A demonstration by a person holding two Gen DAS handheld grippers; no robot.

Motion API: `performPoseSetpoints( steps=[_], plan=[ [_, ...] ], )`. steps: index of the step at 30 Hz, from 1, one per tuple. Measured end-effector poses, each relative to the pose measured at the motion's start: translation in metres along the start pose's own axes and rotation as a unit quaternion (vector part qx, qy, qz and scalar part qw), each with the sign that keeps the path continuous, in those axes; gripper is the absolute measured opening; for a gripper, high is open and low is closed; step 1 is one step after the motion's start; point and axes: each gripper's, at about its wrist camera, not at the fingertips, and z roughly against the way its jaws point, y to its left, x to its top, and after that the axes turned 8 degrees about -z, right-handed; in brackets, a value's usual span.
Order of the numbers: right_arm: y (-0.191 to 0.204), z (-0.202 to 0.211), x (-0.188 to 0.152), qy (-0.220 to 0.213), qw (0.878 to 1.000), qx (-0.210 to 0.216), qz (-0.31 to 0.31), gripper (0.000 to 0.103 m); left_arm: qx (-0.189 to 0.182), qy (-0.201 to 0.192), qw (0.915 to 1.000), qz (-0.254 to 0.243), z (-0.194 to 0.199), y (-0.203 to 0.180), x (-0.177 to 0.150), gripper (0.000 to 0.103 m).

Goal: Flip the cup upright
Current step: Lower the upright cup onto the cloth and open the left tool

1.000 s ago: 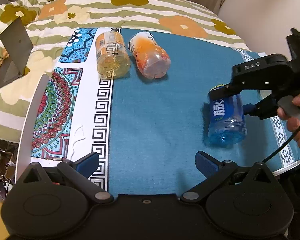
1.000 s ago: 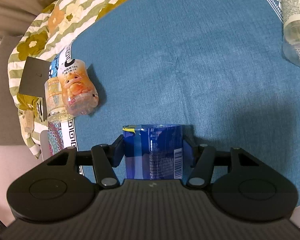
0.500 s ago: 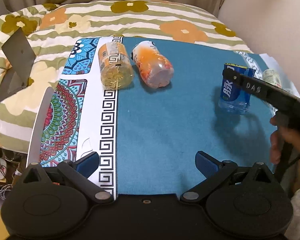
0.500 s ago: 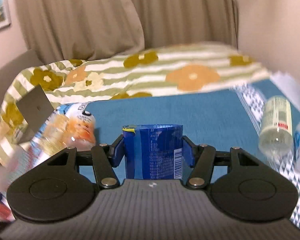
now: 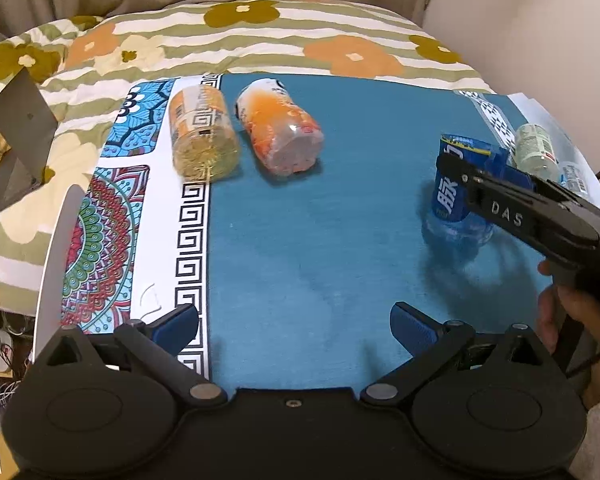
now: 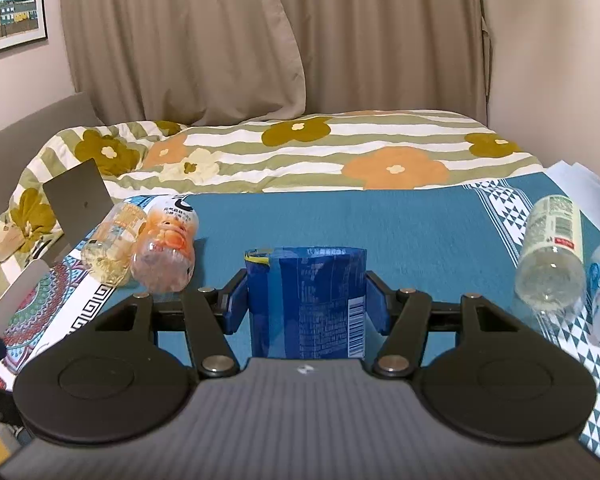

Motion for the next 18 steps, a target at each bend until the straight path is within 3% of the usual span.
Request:
performPoseSetpoints(
  steps=[4,8,18],
  plan=[
    [-0.002,0.008,-0.010,-0.002,1.000,0.004,0.012,0.074,-0.002,0.005,1.0000,-0.002,-0.003,-0.004,-0.001,0.103],
    [-0.003,0.011,-0.021,0.026,1.000,0.004,0.012,0.074,-0.004,0.009,0.9999,-0.004,-0.005,-0.007,-0.004,0.103],
    [-0.002,0.016,-0.024,0.035,0.999,0.003,0.026,0.074,-0.004,0.012,0.9999,-0.005,-0.005,-0.015,-0.006,0.103]
  ],
)
